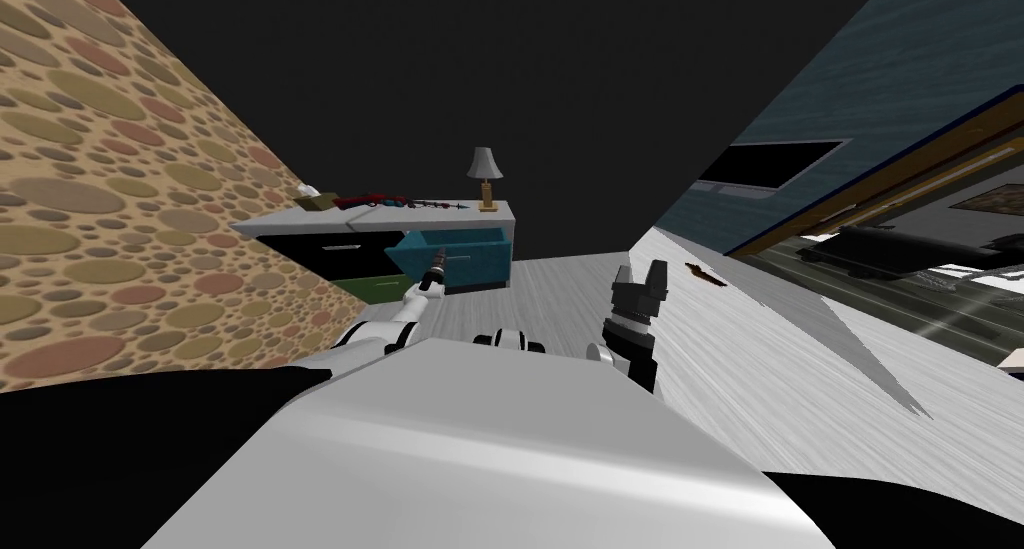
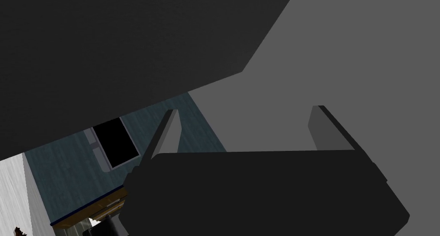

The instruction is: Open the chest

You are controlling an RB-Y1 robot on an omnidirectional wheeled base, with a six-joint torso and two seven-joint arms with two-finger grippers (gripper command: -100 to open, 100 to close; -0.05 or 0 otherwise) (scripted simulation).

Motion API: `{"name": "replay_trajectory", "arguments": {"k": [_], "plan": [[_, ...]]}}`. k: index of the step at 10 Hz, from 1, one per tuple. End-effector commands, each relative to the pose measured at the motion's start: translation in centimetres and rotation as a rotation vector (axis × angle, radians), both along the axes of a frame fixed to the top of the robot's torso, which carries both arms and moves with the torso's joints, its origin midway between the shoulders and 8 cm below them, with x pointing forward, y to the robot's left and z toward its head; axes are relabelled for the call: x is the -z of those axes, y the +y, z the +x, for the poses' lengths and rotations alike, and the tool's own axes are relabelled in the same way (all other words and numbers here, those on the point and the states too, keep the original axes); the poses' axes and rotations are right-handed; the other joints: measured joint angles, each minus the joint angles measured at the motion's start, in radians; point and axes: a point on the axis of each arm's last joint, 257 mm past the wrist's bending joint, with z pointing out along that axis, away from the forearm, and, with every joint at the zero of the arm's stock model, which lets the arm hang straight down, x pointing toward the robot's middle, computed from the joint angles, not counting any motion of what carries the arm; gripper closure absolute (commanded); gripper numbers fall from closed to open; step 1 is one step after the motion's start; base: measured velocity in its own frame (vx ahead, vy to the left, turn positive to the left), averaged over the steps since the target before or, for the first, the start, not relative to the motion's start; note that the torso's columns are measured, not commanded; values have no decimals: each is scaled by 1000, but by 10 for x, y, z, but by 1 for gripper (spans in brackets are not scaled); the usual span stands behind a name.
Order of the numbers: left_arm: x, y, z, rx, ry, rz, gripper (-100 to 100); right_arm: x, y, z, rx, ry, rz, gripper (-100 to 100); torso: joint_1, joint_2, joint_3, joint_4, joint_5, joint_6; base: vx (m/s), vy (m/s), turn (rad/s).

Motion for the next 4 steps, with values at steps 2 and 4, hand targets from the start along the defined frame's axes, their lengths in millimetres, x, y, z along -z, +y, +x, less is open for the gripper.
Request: {"name": "replay_trajectory", "arguments": {"k": [2, 4], "plan": [[3, 0, -1, -1, 6, -2, 0, 0, 0, 0, 0, 0, 0, 0, 1, -1, -1, -1, 1, 0, 0, 0, 0], [4, 0, -2, -1, 8, -2, 0, 0, 0, 0, 0, 0, 0, 0, 2, -1, -1, -2, 2, 0, 0, 0, 0]]}}
